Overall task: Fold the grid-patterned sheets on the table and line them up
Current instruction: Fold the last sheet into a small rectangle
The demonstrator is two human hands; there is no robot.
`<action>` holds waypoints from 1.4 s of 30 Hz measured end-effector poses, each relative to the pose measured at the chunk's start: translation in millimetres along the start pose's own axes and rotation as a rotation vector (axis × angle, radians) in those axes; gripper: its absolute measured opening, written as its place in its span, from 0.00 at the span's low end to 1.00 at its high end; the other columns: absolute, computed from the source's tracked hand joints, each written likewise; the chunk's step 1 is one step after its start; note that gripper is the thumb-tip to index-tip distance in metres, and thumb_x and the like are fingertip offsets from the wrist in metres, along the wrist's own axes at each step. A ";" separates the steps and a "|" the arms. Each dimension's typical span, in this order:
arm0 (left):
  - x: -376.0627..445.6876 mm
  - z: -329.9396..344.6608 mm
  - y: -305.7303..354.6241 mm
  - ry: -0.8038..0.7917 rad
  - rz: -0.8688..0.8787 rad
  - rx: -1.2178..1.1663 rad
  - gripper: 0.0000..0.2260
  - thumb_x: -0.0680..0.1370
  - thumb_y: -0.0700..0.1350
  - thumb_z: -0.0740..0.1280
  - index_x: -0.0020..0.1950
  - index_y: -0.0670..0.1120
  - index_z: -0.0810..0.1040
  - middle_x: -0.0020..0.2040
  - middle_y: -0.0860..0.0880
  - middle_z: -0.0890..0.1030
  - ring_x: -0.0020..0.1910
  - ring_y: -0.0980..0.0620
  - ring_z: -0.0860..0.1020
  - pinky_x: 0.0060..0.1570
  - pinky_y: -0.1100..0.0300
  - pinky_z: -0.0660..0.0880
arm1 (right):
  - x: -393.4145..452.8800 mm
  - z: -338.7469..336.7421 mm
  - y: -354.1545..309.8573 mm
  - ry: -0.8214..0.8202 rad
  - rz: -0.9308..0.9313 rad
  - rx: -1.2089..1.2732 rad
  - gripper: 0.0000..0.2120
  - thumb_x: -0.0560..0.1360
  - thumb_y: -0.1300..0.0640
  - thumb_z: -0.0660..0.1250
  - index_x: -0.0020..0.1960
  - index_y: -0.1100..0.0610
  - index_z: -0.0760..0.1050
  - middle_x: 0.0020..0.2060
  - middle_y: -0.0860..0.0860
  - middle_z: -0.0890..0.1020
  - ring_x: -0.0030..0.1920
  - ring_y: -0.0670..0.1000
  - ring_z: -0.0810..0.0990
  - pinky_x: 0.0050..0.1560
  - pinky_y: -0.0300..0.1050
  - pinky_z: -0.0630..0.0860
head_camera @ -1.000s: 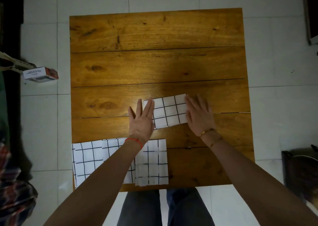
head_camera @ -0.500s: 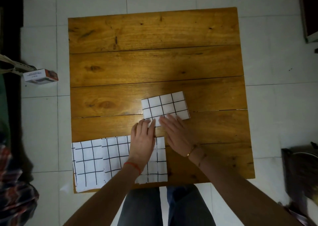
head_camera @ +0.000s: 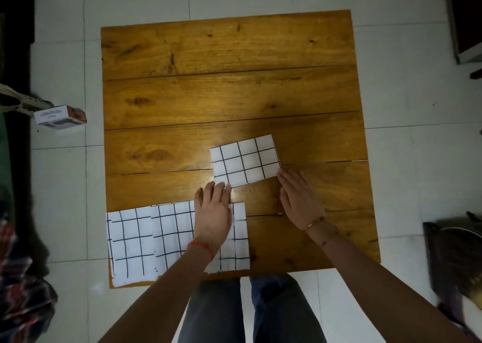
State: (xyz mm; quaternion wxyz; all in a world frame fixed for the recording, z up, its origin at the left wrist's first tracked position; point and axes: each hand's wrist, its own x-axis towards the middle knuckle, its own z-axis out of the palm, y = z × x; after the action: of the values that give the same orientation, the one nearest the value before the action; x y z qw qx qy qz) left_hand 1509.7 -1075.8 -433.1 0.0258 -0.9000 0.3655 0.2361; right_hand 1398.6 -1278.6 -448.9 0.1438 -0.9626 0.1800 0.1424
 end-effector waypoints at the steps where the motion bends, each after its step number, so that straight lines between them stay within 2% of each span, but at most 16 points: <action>1: 2.6 -1.2 0.8 0.018 0.001 -0.010 0.23 0.75 0.47 0.62 0.69 0.44 0.71 0.64 0.46 0.73 0.68 0.43 0.67 0.68 0.43 0.64 | 2.3 -2.5 -2.3 0.029 0.024 0.052 0.23 0.81 0.51 0.45 0.70 0.58 0.68 0.70 0.53 0.70 0.71 0.52 0.66 0.74 0.48 0.53; 4: 17.7 -11.2 2.9 0.079 -0.035 -0.069 0.17 0.75 0.46 0.61 0.63 0.45 0.75 0.61 0.45 0.74 0.62 0.44 0.70 0.63 0.47 0.67 | 10.1 -9.5 -11.4 0.199 0.240 0.310 0.14 0.80 0.55 0.54 0.58 0.56 0.76 0.56 0.52 0.77 0.55 0.51 0.76 0.57 0.46 0.75; 7: 43.7 -27.8 2.2 0.151 -0.067 -0.118 0.17 0.74 0.44 0.61 0.63 0.45 0.73 0.59 0.44 0.74 0.58 0.42 0.71 0.56 0.48 0.69 | 22.9 -11.8 -20.8 0.190 0.675 0.590 0.09 0.79 0.53 0.58 0.50 0.55 0.77 0.43 0.49 0.79 0.40 0.49 0.78 0.35 0.42 0.77; 10: 75.6 -44.7 -1.2 0.165 -0.108 -0.147 0.17 0.75 0.44 0.63 0.63 0.44 0.71 0.58 0.42 0.73 0.57 0.41 0.70 0.54 0.48 0.68 | 39.2 -0.6 -29.9 0.025 0.955 0.859 0.12 0.78 0.51 0.59 0.42 0.54 0.78 0.43 0.53 0.83 0.42 0.55 0.80 0.40 0.50 0.79; 11: 86.0 -49.2 -1.8 0.145 -0.114 -0.144 0.17 0.76 0.45 0.62 0.64 0.44 0.71 0.59 0.43 0.72 0.58 0.41 0.69 0.55 0.48 0.67 | 44.4 8.3 -29.6 -0.038 0.985 0.939 0.13 0.77 0.51 0.59 0.40 0.54 0.79 0.45 0.55 0.83 0.44 0.56 0.81 0.46 0.53 0.80; 14: 110.5 -57.4 -3.6 0.055 -0.085 -0.122 0.17 0.78 0.47 0.62 0.67 0.48 0.69 0.63 0.45 0.72 0.63 0.43 0.68 0.59 0.48 0.65 | 58.0 36.8 -28.9 -0.231 1.025 1.136 0.14 0.76 0.51 0.61 0.52 0.60 0.78 0.57 0.61 0.79 0.48 0.54 0.76 0.58 0.54 0.75; 16: 121.5 -59.3 -4.0 -0.013 -0.055 -0.112 0.17 0.79 0.49 0.62 0.67 0.48 0.68 0.64 0.45 0.72 0.64 0.43 0.67 0.60 0.49 0.65 | 64.8 40.1 -38.9 -0.214 1.087 1.232 0.09 0.75 0.51 0.64 0.44 0.56 0.76 0.57 0.61 0.80 0.46 0.53 0.76 0.56 0.52 0.76; 19: 131.0 -58.9 -4.3 -0.053 -0.044 -0.123 0.17 0.78 0.49 0.64 0.65 0.46 0.69 0.64 0.44 0.71 0.64 0.42 0.67 0.59 0.48 0.67 | 71.3 29.6 -57.6 -0.120 1.203 1.194 0.13 0.73 0.50 0.66 0.33 0.55 0.75 0.46 0.56 0.84 0.41 0.53 0.78 0.52 0.50 0.77; 21: 134.2 -57.9 -6.3 -0.051 -0.054 -0.157 0.18 0.78 0.49 0.65 0.65 0.45 0.69 0.64 0.43 0.70 0.64 0.42 0.67 0.59 0.48 0.68 | 74.6 29.9 -62.8 -0.106 1.250 1.209 0.13 0.74 0.50 0.66 0.36 0.57 0.77 0.46 0.54 0.84 0.41 0.52 0.78 0.52 0.50 0.78; 25: 137.9 -58.1 -14.2 -0.038 -0.047 -0.256 0.17 0.76 0.47 0.67 0.63 0.46 0.69 0.63 0.43 0.70 0.62 0.42 0.70 0.58 0.48 0.68 | 82.2 26.4 -67.0 -0.063 1.327 1.248 0.18 0.74 0.49 0.66 0.54 0.63 0.79 0.53 0.57 0.82 0.48 0.52 0.80 0.52 0.48 0.77; 27: 139.8 -58.9 -18.8 -0.052 -0.026 -0.290 0.15 0.76 0.45 0.67 0.61 0.46 0.70 0.61 0.44 0.71 0.60 0.42 0.71 0.57 0.49 0.68 | 83.9 21.0 -69.3 -0.021 1.403 1.140 0.18 0.74 0.46 0.66 0.51 0.62 0.80 0.49 0.55 0.83 0.46 0.51 0.81 0.43 0.43 0.76; 29: 142.2 -59.2 -22.9 -0.084 -0.002 -0.300 0.13 0.76 0.45 0.67 0.59 0.46 0.72 0.60 0.44 0.73 0.61 0.42 0.70 0.56 0.49 0.69 | 85.8 16.3 -71.8 -0.025 1.428 1.022 0.17 0.75 0.47 0.64 0.49 0.61 0.80 0.46 0.54 0.83 0.41 0.49 0.77 0.33 0.39 0.67; 35: 144.7 -59.1 -29.9 -0.094 0.008 -0.377 0.07 0.74 0.44 0.69 0.50 0.46 0.76 0.55 0.45 0.77 0.58 0.43 0.72 0.56 0.49 0.72 | 92.9 9.0 -77.7 0.117 1.527 1.112 0.11 0.76 0.55 0.65 0.48 0.63 0.78 0.35 0.51 0.75 0.31 0.45 0.69 0.25 0.36 0.58; 38: 144.5 -59.8 -34.1 -0.104 -0.007 -0.491 0.06 0.73 0.43 0.70 0.45 0.49 0.73 0.44 0.51 0.79 0.49 0.47 0.78 0.51 0.51 0.75 | 93.9 9.6 -74.7 0.064 1.449 1.181 0.13 0.76 0.55 0.65 0.54 0.63 0.77 0.50 0.57 0.81 0.41 0.49 0.73 0.27 0.36 0.61; 40: 142.8 -60.0 -36.2 -0.107 -0.050 -0.622 0.07 0.73 0.41 0.70 0.45 0.48 0.73 0.40 0.53 0.77 0.44 0.51 0.78 0.46 0.59 0.75 | 91.7 7.7 -69.2 0.031 1.341 1.257 0.17 0.78 0.54 0.61 0.63 0.63 0.73 0.61 0.59 0.76 0.48 0.52 0.70 0.29 0.36 0.61; 42: 139.2 -62.7 -36.0 -0.095 -0.094 -0.761 0.08 0.73 0.39 0.71 0.48 0.47 0.75 0.38 0.54 0.75 0.41 0.55 0.75 0.38 0.72 0.71 | 86.8 3.5 -63.2 0.037 1.309 1.305 0.14 0.80 0.55 0.58 0.62 0.59 0.74 0.56 0.56 0.76 0.48 0.52 0.71 0.29 0.34 0.63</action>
State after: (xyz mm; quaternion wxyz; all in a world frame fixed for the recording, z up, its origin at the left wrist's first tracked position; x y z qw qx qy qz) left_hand 1645.8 -1153.0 -443.7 -0.2824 -0.8491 0.2084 0.3947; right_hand 1500.0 -1247.5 -466.2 0.5456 -0.3991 0.7352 0.0502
